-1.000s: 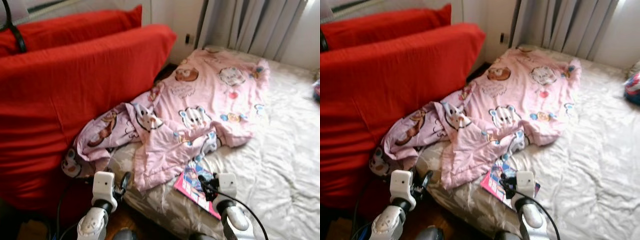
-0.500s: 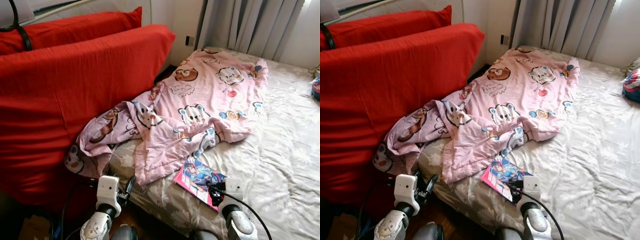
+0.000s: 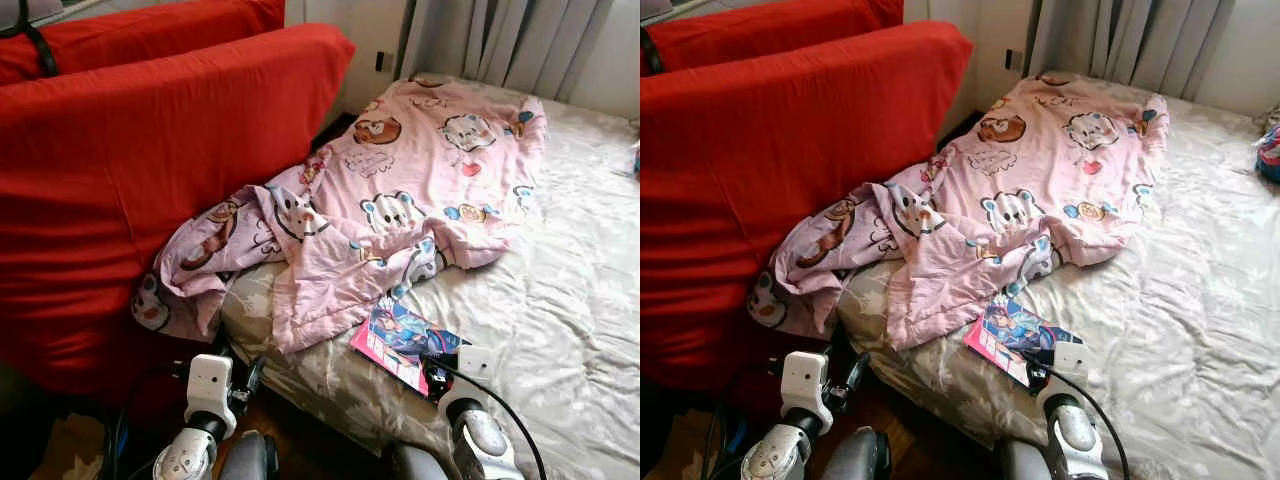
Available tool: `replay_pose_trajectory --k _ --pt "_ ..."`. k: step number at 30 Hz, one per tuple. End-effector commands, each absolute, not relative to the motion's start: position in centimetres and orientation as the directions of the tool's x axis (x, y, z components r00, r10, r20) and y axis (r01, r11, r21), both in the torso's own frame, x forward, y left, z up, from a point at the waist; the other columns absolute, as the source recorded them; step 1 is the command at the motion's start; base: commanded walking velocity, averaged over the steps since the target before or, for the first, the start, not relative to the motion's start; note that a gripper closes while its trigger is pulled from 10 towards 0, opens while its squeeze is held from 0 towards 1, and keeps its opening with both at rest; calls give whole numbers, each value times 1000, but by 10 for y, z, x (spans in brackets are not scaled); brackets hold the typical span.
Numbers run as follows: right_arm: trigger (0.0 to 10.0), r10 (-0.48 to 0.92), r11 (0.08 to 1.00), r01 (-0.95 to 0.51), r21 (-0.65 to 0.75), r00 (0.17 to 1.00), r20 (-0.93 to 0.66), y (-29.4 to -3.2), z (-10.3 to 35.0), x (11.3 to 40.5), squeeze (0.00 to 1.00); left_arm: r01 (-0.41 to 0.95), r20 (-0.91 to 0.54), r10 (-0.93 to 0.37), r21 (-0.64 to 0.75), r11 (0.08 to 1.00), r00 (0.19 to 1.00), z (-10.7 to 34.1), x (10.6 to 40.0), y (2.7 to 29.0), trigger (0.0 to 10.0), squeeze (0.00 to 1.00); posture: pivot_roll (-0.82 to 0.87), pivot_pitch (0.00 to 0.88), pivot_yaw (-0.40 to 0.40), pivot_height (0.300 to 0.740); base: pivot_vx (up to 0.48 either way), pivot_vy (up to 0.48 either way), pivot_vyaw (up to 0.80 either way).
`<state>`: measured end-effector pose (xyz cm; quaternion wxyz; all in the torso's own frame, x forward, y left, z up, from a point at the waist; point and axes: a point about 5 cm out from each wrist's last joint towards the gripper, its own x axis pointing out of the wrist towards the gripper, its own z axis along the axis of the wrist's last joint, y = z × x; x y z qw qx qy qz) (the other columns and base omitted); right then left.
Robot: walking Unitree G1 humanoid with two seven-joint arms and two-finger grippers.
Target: Clean up the room
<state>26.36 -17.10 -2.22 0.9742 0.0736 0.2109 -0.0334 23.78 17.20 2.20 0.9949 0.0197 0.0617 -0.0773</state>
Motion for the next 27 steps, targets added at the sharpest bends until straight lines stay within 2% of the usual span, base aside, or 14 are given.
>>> replay_pose_trajectory --k 1,3,7,15,17,21,22,23,24,27 --pt "10000 -26 987 94 134 897 -441 -167 -25 262 0 166 -147 -159 32 986 976 20 235 174 10000 0 83 161 -2 621 0 0 0" --pt "10000 -33 985 101 137 903 -429 -167 -24 262 0 168 -147 -162 32 985 976 21 235 173 10000 0 86 169 4 607 0 0 0" --pt "10000 -49 980 127 152 900 -434 -167 -25 261 0 179 -150 -172 35 983 974 22 233 173 10000 0 91 186 12 607 0 0 0" --pt "10000 -150 936 286 207 852 -502 -182 -31 258 0 188 -160 -179 44 981 971 24 225 177 10000 0 121 224 36 607 0 0 0" --pt "10000 -195 897 366 247 830 -522 -189 -31 259 0 190 -164 -180 49 980 970 26 222 179 10000 0 128 236 44 607 0 0 0" --pt "10000 -212 854 419 309 822 -529 -194 -29 261 16 194 -167 -183 56 979 969 29 219 181 10000 0 146 258 56 607 0 0 0" --pt "10000 -197 839 415 353 835 -514 -193 -27 264 804 197 -168 -184 59 979 968 30 216 182 10000 0 154 268 61 607 0 0 0" --pt "10000 -197 839 415 353 835 -514 -193 -27 264 804 197 -168 -184 59 979 968 30 216 182 10000 0 154 268 61 607 0 0 0" --pt "10000 -178 835 395 383 853 -491 -192 -23 268 1000 199 -171 -186 63 978 968 31 214 182 10000 0 157 272 63 607 0 0 0" --pt "10000 -178 846 380 374 862 -474 -192 -21 270 1000 198 -176 -184 66 978 967 32 209 184 10000 0 164 283 68 607 0 0 0"
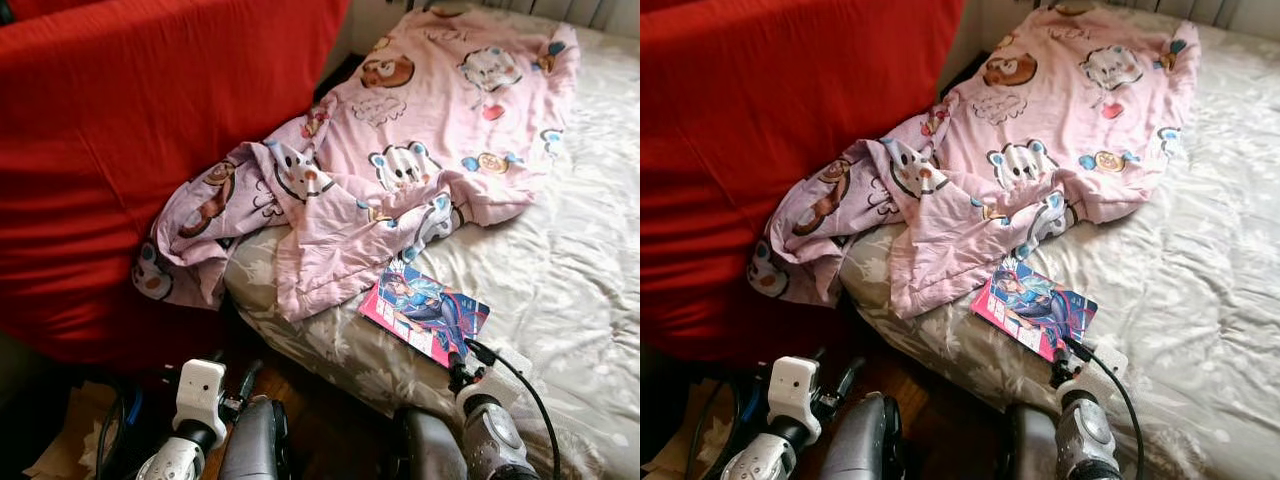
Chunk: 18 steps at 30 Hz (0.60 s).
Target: Clean up the room
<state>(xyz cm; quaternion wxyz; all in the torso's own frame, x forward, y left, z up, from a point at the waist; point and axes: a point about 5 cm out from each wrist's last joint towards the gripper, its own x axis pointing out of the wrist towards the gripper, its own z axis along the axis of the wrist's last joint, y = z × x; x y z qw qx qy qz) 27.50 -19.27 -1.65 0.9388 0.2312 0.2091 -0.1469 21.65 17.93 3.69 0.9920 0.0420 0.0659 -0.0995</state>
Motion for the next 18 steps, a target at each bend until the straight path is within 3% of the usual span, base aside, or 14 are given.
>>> replay_pose_trajectory --k 1,18 --pt "10000 -188 849 379 369 868 -460 -192 -17 274 0 194 -187 -178 71 979 966 33 204 187 10000 0 172 297 74 607 0 0 0" --pt "10000 -199 820 386 424 885 -421 -195 -16 273 0 182 -249 -153 97 979 956 37 180 202 10000 0 209 331 105 607 0 0 0"
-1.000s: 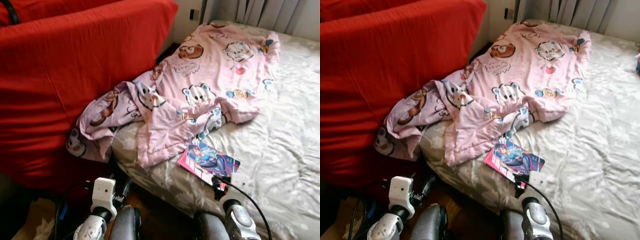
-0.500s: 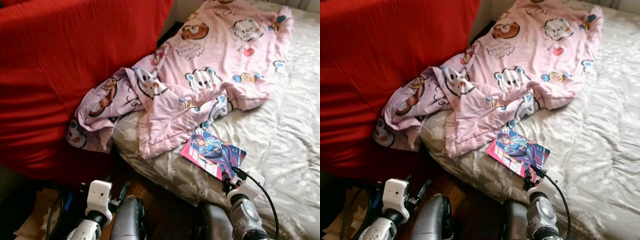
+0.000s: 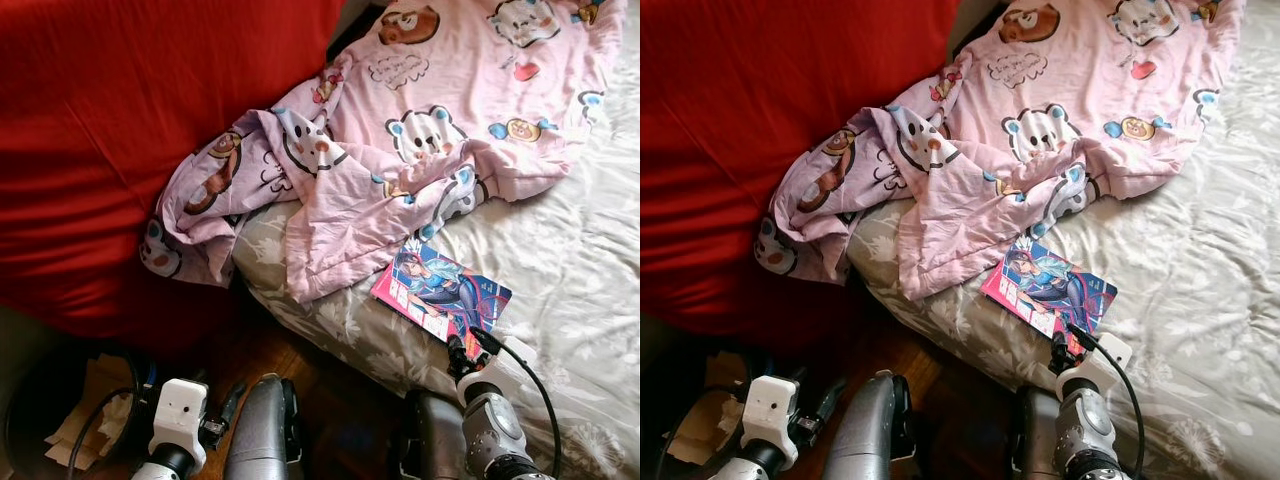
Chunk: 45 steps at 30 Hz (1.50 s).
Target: Clean up the room
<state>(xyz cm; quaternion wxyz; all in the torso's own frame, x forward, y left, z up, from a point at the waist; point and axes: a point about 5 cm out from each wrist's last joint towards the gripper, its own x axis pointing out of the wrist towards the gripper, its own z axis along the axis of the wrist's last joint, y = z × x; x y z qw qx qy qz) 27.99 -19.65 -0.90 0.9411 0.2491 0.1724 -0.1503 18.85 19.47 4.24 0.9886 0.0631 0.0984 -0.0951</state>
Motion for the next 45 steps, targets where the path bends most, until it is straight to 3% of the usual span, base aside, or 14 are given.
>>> replay_pose_trajectory --k 1,16,45 --pt "10000 -199 817 387 428 885 -420 -195 -16 273 0 183 -252 -154 97 978 955 37 179 202 10000 0 209 330 106 607 0 0 0" --pt "10000 -257 815 365 450 924 -284 -212 -1 278 0 196 -263 -165 94 976 951 38 182 199 10000 0 203 320 107 607 0 0 0" --pt "10000 -172 769 366 524 908 -381 -202 -21 261 0 205 -277 -167 115 972 946 38 178 204 10000 0 225 322 121 607 0 0 0"
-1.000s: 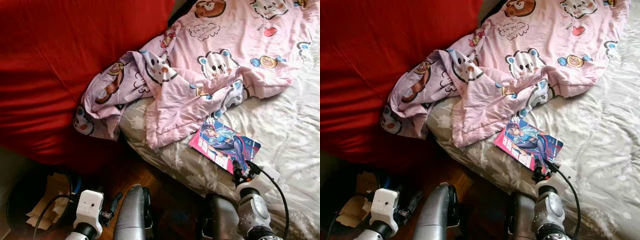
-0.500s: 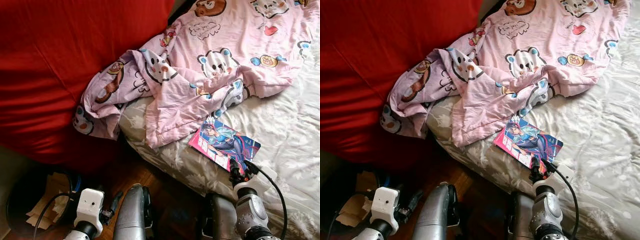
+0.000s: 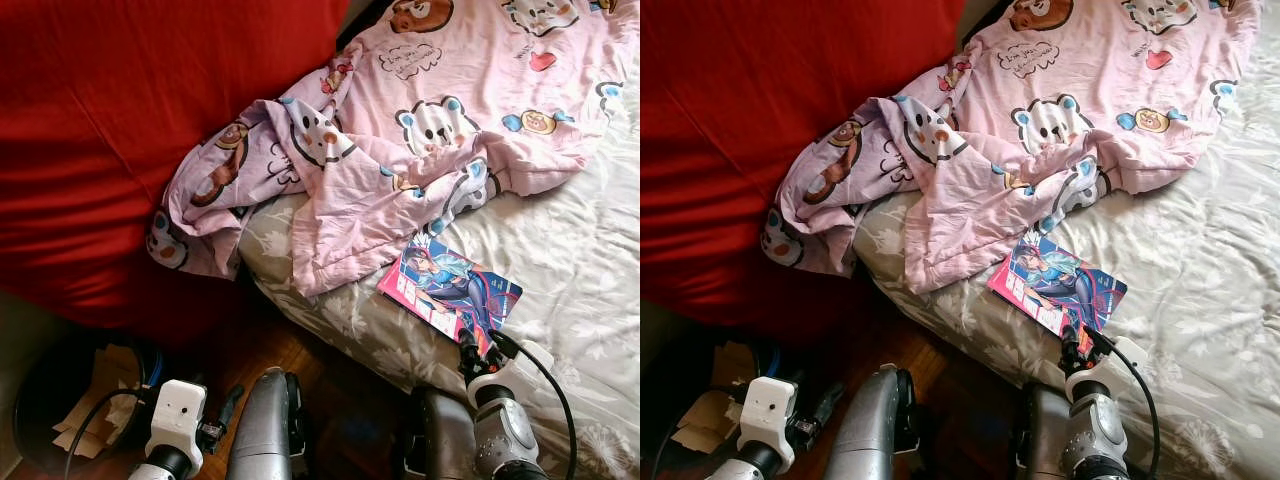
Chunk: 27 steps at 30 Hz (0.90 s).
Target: Clean up the room
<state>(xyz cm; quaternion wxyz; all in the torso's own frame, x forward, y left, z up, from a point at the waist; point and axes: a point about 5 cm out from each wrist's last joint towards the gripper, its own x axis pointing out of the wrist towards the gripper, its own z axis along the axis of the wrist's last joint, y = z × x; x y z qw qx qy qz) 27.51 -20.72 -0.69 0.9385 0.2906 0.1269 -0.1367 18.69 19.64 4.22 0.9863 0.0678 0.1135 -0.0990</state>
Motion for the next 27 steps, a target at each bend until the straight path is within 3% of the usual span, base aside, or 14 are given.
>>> replay_pose_trajectory --k 1,4,12,21,27 --pt "10000 -150 765 352 539 912 -382 -200 -22 261 0 206 -278 -168 116 972 946 38 178 204 10000 0 225 323 122 607 0 0 0" --pt "10000 -106 736 331 590 918 -383 -196 -24 261 0 209 -279 -170 117 971 945 38 178 204 10000 0 225 322 122 607 0 0 0" --pt "10000 34 487 318 814 924 -382 -183 -35 252 0 211 -285 -170 118 970 943 39 172 204 10000 0 248 336 126 607 0 0 0" --pt "10000 28 387 353 852 919 -393 -184 -38 248 0 205 -299 -161 122 971 940 42 160 206 10000 0 281 358 133 607 0 0 0" --pt "10000 -21 307 312 899 947 -321 -186 -28 260 0 185 -311 -137 131 974 941 49 144 211 10000 0 319 396 134 607 0 0 0"
